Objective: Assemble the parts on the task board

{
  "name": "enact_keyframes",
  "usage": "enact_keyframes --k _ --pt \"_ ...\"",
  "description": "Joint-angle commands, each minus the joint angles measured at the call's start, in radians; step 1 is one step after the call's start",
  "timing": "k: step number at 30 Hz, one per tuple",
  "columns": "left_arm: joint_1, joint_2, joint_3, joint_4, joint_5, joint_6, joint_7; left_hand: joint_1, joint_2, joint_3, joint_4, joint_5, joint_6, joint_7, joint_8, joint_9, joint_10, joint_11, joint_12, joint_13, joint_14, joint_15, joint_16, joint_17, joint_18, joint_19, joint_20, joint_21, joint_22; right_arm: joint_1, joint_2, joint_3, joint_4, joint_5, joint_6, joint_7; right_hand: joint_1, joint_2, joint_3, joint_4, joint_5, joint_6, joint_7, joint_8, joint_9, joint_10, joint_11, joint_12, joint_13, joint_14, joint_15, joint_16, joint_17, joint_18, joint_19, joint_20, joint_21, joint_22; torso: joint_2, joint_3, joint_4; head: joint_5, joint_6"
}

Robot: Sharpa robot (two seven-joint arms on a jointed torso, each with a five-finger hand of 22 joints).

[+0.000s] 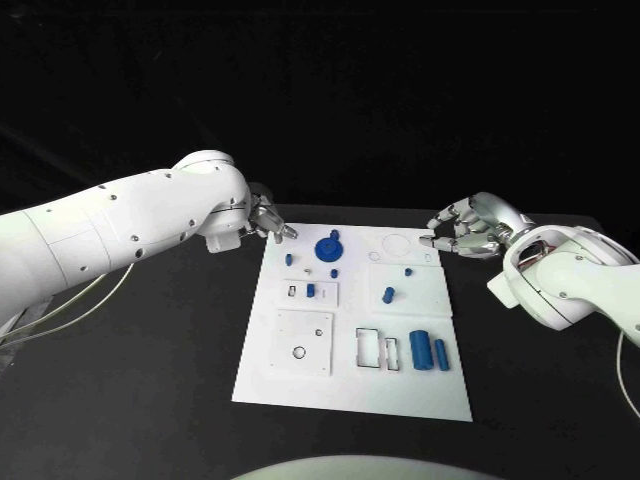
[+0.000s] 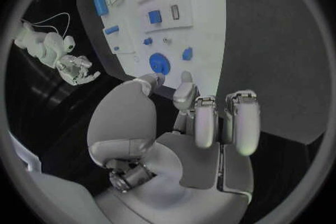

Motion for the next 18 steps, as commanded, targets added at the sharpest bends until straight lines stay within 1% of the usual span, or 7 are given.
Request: enact_keyframes --k 1,5,9,14,18 --pt "-0.003 0.015 -0.005 -0.025 -0.027 0.049 0.02 0.008 0.006 -0.006 -0.002 -0.006 0.0 0.006 -0.004 -0.001 -0.007 0.003 -0.004 -0.001 0.106 0.008 0.004 0.263 -0.015 0.067 0.006 -0.004 0.225 -0.001 0.002 0.0 0.0 -0.013 0.005 0.001 -0.009 -0.002 0.008 0.001 -0.002 0.005 -0.005 0.006 0.001 -0.008 0.001 -0.008 -0.003 0.077 -0.009 -0.005 0.149 0.012 -0.006 -0.002 -0.003 0.122 0.0 0.001 0.0002 0.0 -0.002" --pt "-0.01 0.031 -0.01 -0.051 -0.026 0.054 0.026 0.009 0.007 -0.007 -0.002 -0.01 0.001 0.007 -0.005 -0.003 -0.008 0.004 -0.004 -0.002 0.106 0.009 0.004 0.263 -0.015 0.067 0.007 -0.004 0.225 -0.001 0.004 0.0 -0.001 -0.008 0.001 0.004 -0.01 -0.003 0.007 0.001 -0.002 0.004 -0.005 0.005 0.001 -0.01 0.001 -0.011 -0.007 0.077 -0.009 -0.006 0.148 0.013 -0.007 -0.002 -0.005 0.121 -0.001 0.0006 0.0019 0.001 -0.003" --pt "-0.016 0.046 -0.012 -0.078 -0.023 0.053 0.034 0.01 0.007 -0.012 -0.002 -0.018 -0.001 0.008 -0.008 -0.008 -0.011 0.005 -0.006 -0.003 0.106 0.01 0.004 0.263 -0.015 0.067 0.008 -0.004 0.225 -0.001 0.006 0.0 -0.002 -0.003 -0.001 0.005 -0.013 -0.004 0.006 0.001 -0.003 0.0 -0.004 0.004 0.001 -0.014 0.001 -0.017 -0.013 0.076 -0.009 -0.007 0.145 0.013 -0.009 -0.002 -0.008 0.119 -0.001 0.0008 0.0008 0.004 -0.005" --pt "-0.021 0.059 -0.013 -0.098 -0.007 0.049 0.045 0.011 0.009 -0.014 -0.002 -0.021 -0.005 0.01 -0.013 -0.014 -0.012 0.006 -0.005 -0.002 0.106 0.011 0.004 0.263 -0.015 0.067 0.009 -0.004 0.225 -0.001 0.007 0.0 -0.003 0.0 -0.002 0.006 -0.013 -0.004 0.006 0.001 -0.004 0.0 -0.004 0.004 0.001 -0.015 0.001 -0.018 -0.014 0.076 -0.009 -0.006 0.146 0.013 -0.009 -0.002 -0.008 0.119 -0.002 0.0011 0.0008 0.003 -0.008" --pt "-0.026 0.069 -0.015 -0.108 0.003 0.05 0.054 0.012 0.011 -0.02 -0.002 -0.029 -0.012 0.013 -0.024 -0.026 -0.016 0.009 -0.008 -0.007 0.106 0.013 0.004 0.263 -0.015 0.067 0.011 -0.004 0.226 -0.001 0.008 0.0 -0.003 0.001 -0.001 0.006 -0.013 -0.004 0.006 0.001 -0.004 0.0 -0.004 0.004 0.001 -0.015 0.001 -0.018 -0.014 0.076 -0.009 -0.006 0.146 0.013 -0.009 -0.002 -0.008 0.119 -0.002 0.0014 0.0 0.003 -0.008"
